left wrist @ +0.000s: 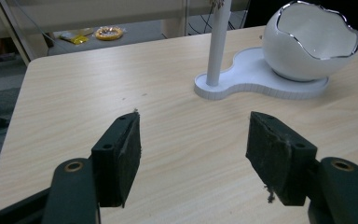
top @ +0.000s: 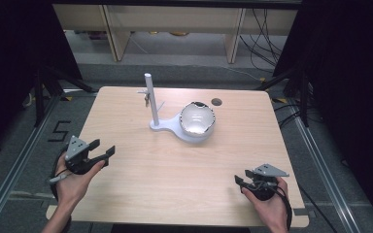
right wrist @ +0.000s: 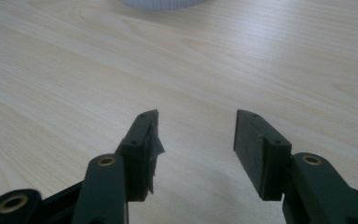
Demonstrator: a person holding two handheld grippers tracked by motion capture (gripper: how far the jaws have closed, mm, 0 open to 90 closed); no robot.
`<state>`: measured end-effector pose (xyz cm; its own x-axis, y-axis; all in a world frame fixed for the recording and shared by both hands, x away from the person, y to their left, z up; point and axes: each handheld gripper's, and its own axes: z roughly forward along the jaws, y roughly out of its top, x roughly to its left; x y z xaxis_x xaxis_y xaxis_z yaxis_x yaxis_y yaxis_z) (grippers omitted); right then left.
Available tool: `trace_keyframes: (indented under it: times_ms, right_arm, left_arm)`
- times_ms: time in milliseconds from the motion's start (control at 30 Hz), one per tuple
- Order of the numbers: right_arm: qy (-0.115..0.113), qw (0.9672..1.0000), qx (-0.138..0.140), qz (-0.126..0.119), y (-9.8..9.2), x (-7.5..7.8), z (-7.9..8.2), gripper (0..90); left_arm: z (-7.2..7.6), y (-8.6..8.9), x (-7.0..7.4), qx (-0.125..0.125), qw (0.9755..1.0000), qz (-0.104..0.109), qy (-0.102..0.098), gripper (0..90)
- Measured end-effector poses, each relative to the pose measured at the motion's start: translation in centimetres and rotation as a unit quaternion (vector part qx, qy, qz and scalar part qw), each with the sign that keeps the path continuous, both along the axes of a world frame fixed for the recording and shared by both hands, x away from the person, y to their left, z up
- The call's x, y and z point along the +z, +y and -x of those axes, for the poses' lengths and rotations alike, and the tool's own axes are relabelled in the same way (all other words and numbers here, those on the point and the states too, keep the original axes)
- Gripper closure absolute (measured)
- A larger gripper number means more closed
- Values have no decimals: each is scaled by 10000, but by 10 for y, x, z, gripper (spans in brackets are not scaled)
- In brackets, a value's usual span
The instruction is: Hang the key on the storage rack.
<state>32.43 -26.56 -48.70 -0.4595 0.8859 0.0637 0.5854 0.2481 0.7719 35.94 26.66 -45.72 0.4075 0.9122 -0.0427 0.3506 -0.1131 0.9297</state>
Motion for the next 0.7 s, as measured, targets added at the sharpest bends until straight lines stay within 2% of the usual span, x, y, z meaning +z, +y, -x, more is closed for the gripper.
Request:
trace_keyframes:
  times_ms: [100, 133, 300, 400, 500, 667, 700]
  right_arm:
    - [32, 10000, 19, 22, 0, 1, 0, 510]
    - [183, 9997, -62, -178, 3, 0, 2, 509]
    - [71, 9999, -59, -124, 3, -1, 1, 510]
    - [188, 9997, -103, -125, 3, 0, 2, 509]
    - [190, 9997, -105, -127, 3, 0, 3, 509]
    - [125, 9998, -101, -91, 3, -2, 2, 509]
    - [-46, 10000, 26, -7, 0, -4, -1, 509]
  left_arm:
    - [5, 2, -11, -15, 10000, 0, 19, 342]
    - [6, 3, -15, -27, 10000, 2, 18, 341]
    - [11, 6, -29, -11, 10000, -51, 66, 337]
    - [14, 7, -36, 8, 9999, -66, 114, 336]
    - [15, 9, -44, -1, 9999, -81, 133, 333]
    - [18, 13, -59, 39, 9996, -137, 224, 332]
    - [18, 14, -61, 31, 9997, -109, 203, 331]
